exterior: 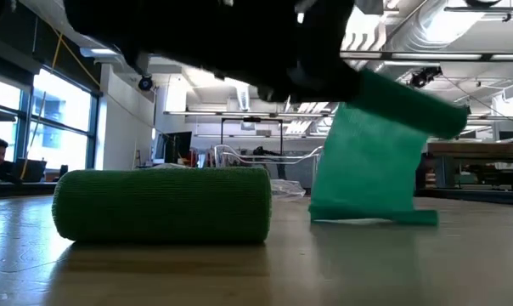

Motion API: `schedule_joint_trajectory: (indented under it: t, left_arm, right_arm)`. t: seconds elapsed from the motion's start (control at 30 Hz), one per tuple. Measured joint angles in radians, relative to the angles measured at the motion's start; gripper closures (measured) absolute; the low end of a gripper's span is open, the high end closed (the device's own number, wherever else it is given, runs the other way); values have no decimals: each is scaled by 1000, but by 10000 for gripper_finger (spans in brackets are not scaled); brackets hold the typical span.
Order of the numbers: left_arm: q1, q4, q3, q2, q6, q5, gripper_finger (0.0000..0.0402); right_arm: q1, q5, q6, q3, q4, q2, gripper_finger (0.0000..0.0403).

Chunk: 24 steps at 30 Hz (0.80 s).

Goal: Roll bandage
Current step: Roll the blue bandage

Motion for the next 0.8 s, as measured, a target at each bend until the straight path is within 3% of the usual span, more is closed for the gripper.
schedule_joint_trajectory:
  t: [0.2, 0.43, 0.8]
  left_arm:
    - [21, -83, 0, 9, -36, -9, 401]
    - [13, -203, 0, 9, -76, -100, 401]
    - [13, -242, 0, 9, -115, -127, 401]
  right_arm:
    - [-153, -45, -202, -1, -12, 62, 258]
    - [-277, -61, -317, -15, -54, 115, 259]
    - [-432, -181, -408, -285, 344, 116, 259]
